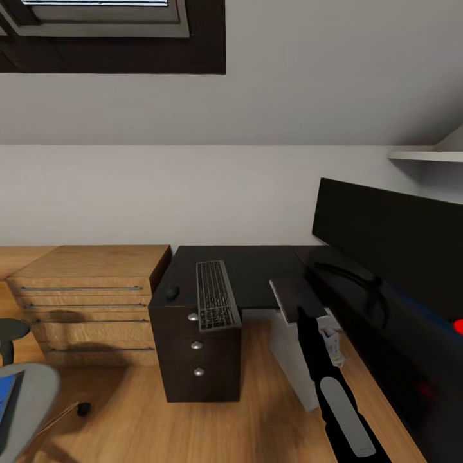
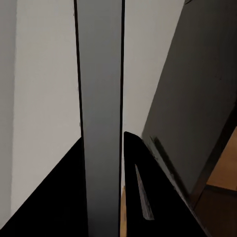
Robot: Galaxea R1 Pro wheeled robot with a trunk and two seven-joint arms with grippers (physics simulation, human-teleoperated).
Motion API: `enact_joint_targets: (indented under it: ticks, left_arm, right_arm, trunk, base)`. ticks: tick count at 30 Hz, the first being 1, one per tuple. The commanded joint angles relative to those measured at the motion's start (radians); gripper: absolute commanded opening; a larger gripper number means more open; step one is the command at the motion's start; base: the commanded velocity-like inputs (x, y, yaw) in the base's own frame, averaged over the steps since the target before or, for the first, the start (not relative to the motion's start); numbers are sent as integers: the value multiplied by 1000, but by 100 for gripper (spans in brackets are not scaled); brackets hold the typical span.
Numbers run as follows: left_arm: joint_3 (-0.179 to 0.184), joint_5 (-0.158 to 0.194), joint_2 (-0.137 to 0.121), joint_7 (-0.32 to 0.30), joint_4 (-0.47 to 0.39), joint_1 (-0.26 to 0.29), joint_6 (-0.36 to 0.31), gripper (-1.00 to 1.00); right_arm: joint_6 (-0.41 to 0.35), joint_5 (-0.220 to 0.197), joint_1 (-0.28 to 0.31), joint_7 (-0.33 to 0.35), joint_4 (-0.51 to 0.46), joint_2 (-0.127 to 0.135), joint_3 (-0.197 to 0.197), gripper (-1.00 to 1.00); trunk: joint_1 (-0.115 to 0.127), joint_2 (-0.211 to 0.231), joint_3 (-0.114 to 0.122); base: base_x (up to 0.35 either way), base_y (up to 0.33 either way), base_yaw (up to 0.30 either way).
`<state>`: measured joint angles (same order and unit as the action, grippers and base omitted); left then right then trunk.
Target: In the bedroom, organize the workspace by keeping the computer under the desk, ensuring the monitor is on the desk, placing the keyboard on the desk next to the monitor, placing the mouse on the desk next to the keyboard, moving the folder from the swivel chair onto the desk next to the mouse, stacking the notebook on top of the folder with the pen on top of the notebook, and positioning the swivel chair next to the desk.
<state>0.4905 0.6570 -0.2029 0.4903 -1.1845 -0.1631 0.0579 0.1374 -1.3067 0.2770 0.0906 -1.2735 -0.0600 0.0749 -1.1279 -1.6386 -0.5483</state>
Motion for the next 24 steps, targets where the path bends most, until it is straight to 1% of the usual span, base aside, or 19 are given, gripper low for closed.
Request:
enact_joint_targets:
  ticks: [1, 9, 14, 17, 18, 20, 21, 22, 24]
  left_arm:
    - [3, 10, -1, 5, -1, 1, 6, 100]
    - [3, 10, -1, 5, -1, 1, 6, 100]
    - [3, 10, -1, 5, -1, 1, 6, 100]
    - [3, 10, -1, 5, -1, 1, 6, 100]
    - [3, 10, -1, 5, -1, 1, 6, 100]
    - [3, 10, -1, 5, -1, 1, 6, 100]
    - [3, 10, -1, 5, -1, 1, 5, 100]
    - [3, 10, -1, 5, -1, 1, 6, 100]
    - [3, 10, -1, 5, -1, 1, 6, 100]
  right_arm:
    - [6, -11, 1, 6, 3, 0, 2, -100]
    - [5, -11, 1, 7, 22, -1, 4, -100]
    - [1, -12, 1, 3, 39, -11, 6, -100]
    - [-26, -32, 1, -9, 52, -13, 7, -100]
    - [-49, -58, 1, -17, 59, -14, 7, -100]
    - [-75, -94, 1, -25, 66, -14, 7, -100]
    - [-100, -133, 1, -32, 73, -15, 6, -100]
    - [-126, -189, 1, -40, 80, -14, 6, -100]
    - [-139, -227, 1, -45, 84, -14, 6, -100]
  trunk:
    - [-1, 0, -1]
    - [-1, 0, -1]
    - [-1, 0, -1]
    - [-1, 0, -1]
    - [-1, 0, -1]
    - [-1, 0, -1]
    - [-1, 0, -1]
    - [-1, 0, -1]
    - [-1, 0, -1]
  base:
    - [329, 0, 0]
    - [329, 0, 0]
    - [327, 0, 0]
    - [242, 0, 0]
    - [128, 0, 0]
    - [92, 0, 0]
    - [53, 0, 0]
    - [27, 0, 0]
    - [18, 0, 0]
